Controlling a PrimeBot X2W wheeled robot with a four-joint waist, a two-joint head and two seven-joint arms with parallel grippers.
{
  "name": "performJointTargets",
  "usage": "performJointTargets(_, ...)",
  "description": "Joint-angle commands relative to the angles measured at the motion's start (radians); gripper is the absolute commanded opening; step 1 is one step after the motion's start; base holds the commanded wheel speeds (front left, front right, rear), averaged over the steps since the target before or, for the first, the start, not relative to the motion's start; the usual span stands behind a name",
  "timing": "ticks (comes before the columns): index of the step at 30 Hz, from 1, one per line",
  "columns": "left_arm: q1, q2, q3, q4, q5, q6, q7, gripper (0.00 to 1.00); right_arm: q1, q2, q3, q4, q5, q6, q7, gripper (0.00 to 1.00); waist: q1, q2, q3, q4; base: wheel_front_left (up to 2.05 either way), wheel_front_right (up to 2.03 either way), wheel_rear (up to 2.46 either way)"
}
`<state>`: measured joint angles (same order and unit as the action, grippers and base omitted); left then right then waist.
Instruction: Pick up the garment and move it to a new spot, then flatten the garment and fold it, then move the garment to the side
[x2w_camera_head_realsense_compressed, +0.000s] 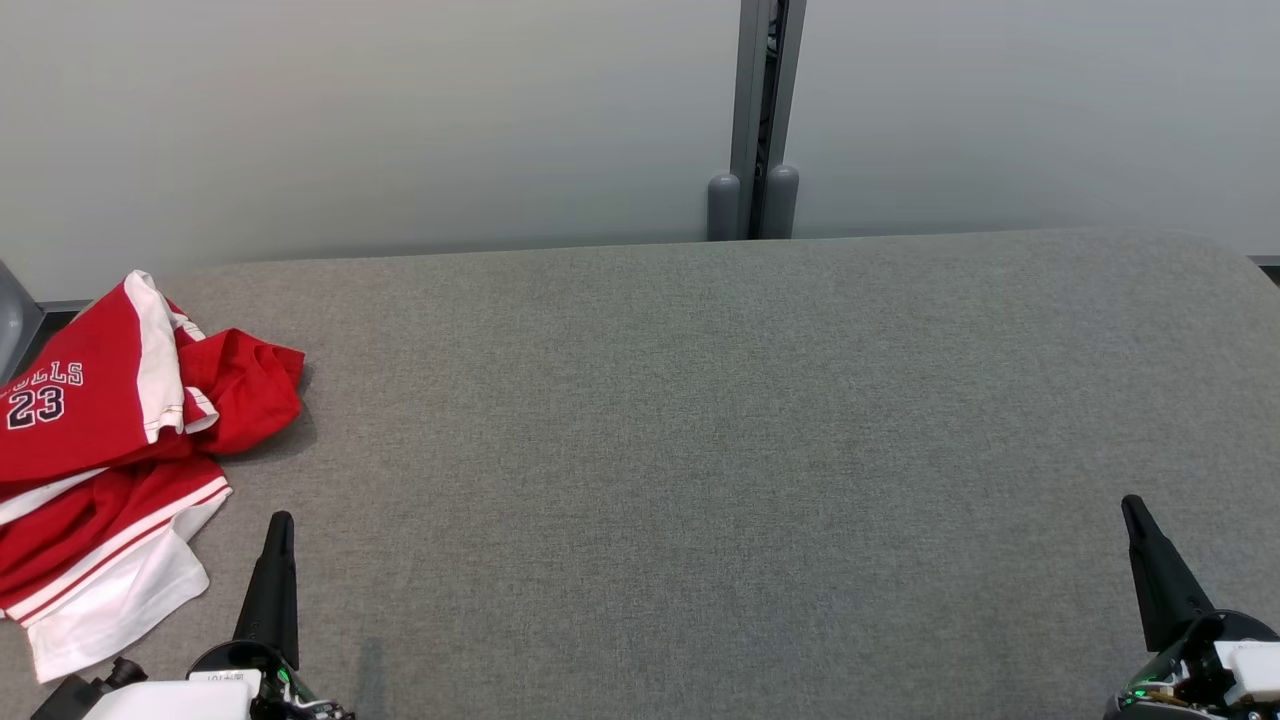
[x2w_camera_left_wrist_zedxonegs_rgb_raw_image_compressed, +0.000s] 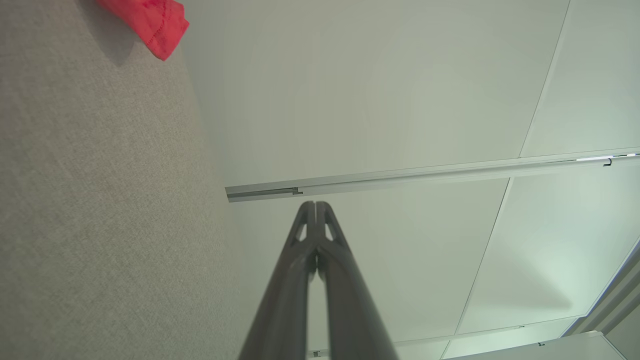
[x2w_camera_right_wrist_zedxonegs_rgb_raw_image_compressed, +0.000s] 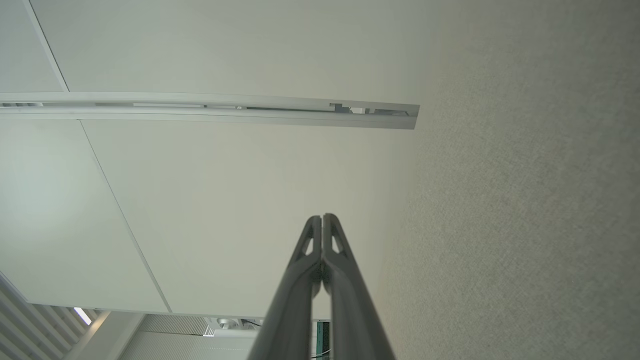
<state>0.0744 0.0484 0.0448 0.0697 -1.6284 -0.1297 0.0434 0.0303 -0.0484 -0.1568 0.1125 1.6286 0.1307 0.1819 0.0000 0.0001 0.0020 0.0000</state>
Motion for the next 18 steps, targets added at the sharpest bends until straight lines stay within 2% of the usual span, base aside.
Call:
performJointTargets(1, -0.017, 0.002, 0.002, -0.004, 0.002, -0.005, -0.001, 0.00, -0.005, -0.005, -0.004, 0.002, 0.000, 0.000, -0.001, 0.00, 0.0000, -0.0001, 0.000, 0.000, 0.00, 0.00, 0.00)
performJointTargets(18, -0.017, 0.002, 0.002, -0.004, 0.002, -0.005, -0.001, 0.00, -0.005, -0.005, -0.004, 0.002, 0.000, 0.000, -0.001, 0.00, 0.0000, -0.0001, 0.000, 0.000, 0.00, 0.00, 0.00)
